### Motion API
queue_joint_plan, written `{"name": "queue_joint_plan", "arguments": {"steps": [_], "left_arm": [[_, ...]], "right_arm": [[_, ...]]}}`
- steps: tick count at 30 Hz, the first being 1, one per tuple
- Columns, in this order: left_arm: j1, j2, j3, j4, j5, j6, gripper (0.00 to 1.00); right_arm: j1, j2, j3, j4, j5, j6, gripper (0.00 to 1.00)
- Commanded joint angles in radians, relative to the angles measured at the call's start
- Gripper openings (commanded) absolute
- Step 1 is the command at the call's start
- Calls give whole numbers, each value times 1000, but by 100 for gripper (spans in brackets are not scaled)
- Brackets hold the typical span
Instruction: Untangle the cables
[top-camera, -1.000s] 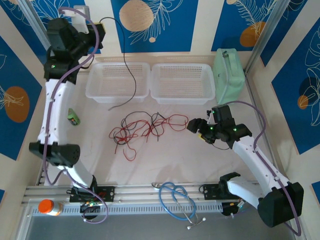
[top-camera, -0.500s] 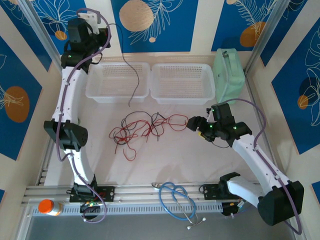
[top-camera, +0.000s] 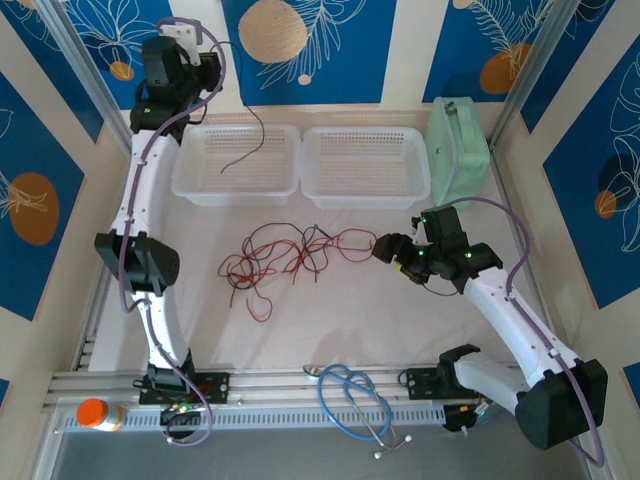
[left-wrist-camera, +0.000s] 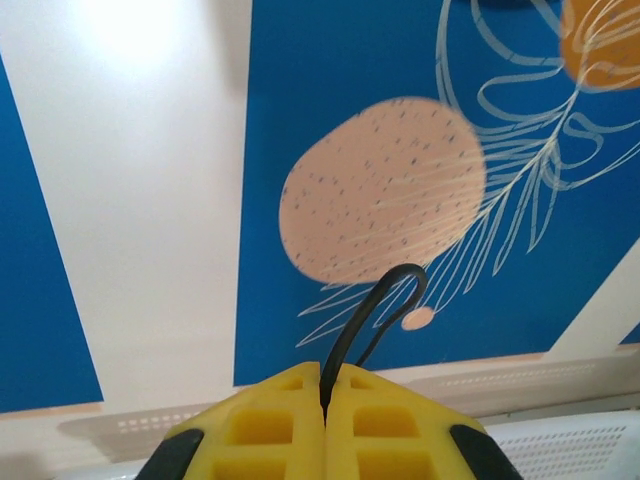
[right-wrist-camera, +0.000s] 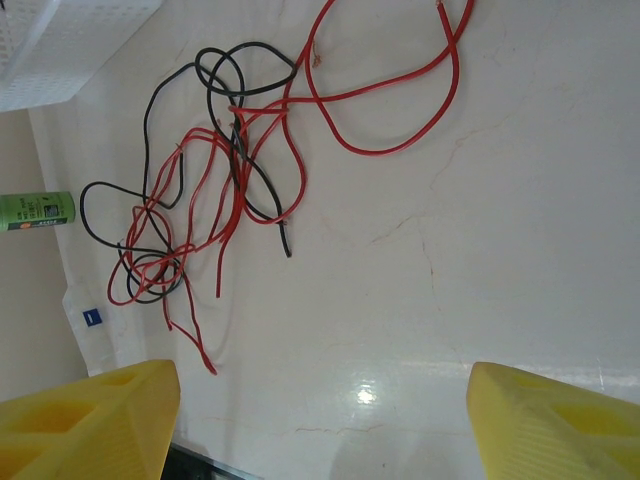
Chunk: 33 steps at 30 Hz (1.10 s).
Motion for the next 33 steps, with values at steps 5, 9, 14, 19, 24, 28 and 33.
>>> {"name": "queue_joint_plan", "arguments": {"steps": [5,9,14,19,24,28,33], "left_arm": [[10,13,-230,99,-17,-5,0],[10,-62,-542,221,-2,-88,0],[7,-98,-776,281,36,-190,5],[-8,-91,-811,193,80,-215,33],[-36,-156,-781,96,82,-151,63],[-46,-220,-708,2,82,-98,84],[-59,-318,-655,-93,90,-50,100]], "right_arm": [[13,-10,-13,-9,8,13,76],[17,11,-15,-3,6,14,76],[41,90,10,7,8,6,76],[107,248,100,-10,70,-27,75],[157,473,260,-119,226,-72,72],[148,638,359,-178,305,-59,62],[120,765,407,-154,343,9,51]]}}
